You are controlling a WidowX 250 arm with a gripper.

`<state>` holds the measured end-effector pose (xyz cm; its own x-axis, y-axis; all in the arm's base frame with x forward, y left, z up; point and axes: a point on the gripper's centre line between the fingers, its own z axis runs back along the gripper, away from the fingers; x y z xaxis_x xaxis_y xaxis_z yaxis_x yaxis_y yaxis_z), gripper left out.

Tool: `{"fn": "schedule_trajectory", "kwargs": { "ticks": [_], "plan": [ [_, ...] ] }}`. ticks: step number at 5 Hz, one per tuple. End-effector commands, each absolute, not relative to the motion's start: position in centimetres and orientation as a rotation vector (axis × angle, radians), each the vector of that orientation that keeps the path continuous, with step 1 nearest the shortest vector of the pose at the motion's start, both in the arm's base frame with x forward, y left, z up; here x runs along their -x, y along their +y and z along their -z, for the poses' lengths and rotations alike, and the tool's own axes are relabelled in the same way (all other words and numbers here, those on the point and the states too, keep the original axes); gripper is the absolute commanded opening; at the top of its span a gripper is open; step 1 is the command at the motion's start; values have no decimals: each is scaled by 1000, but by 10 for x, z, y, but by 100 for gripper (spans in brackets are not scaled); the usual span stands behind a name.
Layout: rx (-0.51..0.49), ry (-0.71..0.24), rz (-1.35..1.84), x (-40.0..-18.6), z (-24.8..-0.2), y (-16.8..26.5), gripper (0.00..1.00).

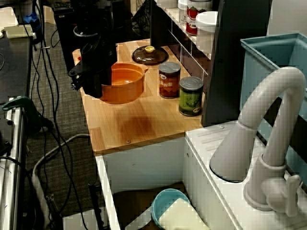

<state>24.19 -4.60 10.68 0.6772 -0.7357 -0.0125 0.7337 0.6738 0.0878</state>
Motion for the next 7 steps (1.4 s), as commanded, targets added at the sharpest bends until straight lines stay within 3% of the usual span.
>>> {"fn": "schedule_trajectory", "kwargs": {
  "ticks": [1, 3, 4, 7],
  "plan": [
    [-107, -43, 824, -240, -99, -42, 0],
    [-112, -32, 808, -240, -87, -37, 0],
    [-101, -49, 806, -240, -98, -36, 0],
    [-8, -138, 799, -234, -173, -30, 0]
  ]
}}
